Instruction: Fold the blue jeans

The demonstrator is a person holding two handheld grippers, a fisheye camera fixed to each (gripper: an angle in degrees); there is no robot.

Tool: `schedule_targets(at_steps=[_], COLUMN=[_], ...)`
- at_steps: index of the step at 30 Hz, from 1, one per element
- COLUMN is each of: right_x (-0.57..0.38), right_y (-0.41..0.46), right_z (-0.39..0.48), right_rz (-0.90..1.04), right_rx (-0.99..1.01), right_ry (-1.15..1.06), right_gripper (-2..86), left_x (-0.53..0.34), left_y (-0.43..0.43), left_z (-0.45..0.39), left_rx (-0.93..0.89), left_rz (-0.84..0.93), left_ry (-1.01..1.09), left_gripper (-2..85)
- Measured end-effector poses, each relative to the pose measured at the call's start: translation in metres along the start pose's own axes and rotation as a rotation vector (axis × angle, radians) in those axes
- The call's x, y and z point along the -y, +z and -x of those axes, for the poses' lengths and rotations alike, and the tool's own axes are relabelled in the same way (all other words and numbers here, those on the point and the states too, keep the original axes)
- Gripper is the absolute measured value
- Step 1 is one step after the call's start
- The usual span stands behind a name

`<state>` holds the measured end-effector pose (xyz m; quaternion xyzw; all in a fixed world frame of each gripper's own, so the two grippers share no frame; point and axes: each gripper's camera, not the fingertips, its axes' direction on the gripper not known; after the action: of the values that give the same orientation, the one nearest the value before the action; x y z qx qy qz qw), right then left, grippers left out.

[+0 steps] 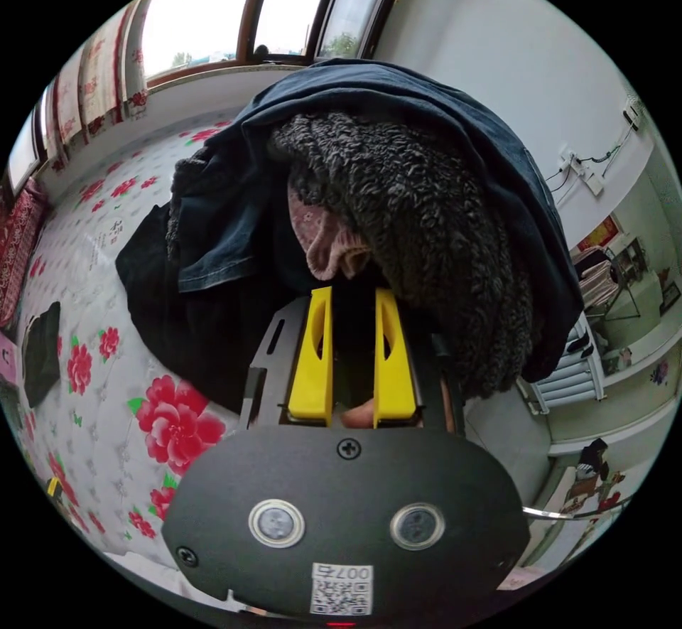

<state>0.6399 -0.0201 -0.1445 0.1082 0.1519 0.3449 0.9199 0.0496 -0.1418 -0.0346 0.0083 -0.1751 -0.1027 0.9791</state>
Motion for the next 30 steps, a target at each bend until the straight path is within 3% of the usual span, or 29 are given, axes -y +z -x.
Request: schedule_targets(at_steps=[13,17,20,26,30], right_x=[-0.007,-0.012,-0.023,-0.029,-0.046], right_y=[-0.005,-0.014,-0.042,-0.089,-0.126], right_z=[-0.023,-0.025,-0.029,-0.026,0.007], right_rz=[-0.061,-0.072,-0.214,-0.387,-0.55], right_rx=[-0.045,0.108,0.166,0.015,-0.115], right_ry=[0.018,-0.035,-0.023,-0.051,-0.291], right_gripper=[0.0,-0.1,-0.1,0.4,1.2], left_x=[0.025,0.031,0.034,0.04,0.04], left_y=[0.008,0.016,0.022,0.026,0.027], left_z=[0.001,0.002,0.003,0.007,0.016], left_rx=[0.021,0.018,0.007,0.011,0.005], left_rz=[0.04,0.059,0.077,0.089,0.083], left_ry=[0.025,0.032,0.04,0.057,0.045], left_gripper=[-1.0,-1.0,-1.0,-1.0,-1.0])
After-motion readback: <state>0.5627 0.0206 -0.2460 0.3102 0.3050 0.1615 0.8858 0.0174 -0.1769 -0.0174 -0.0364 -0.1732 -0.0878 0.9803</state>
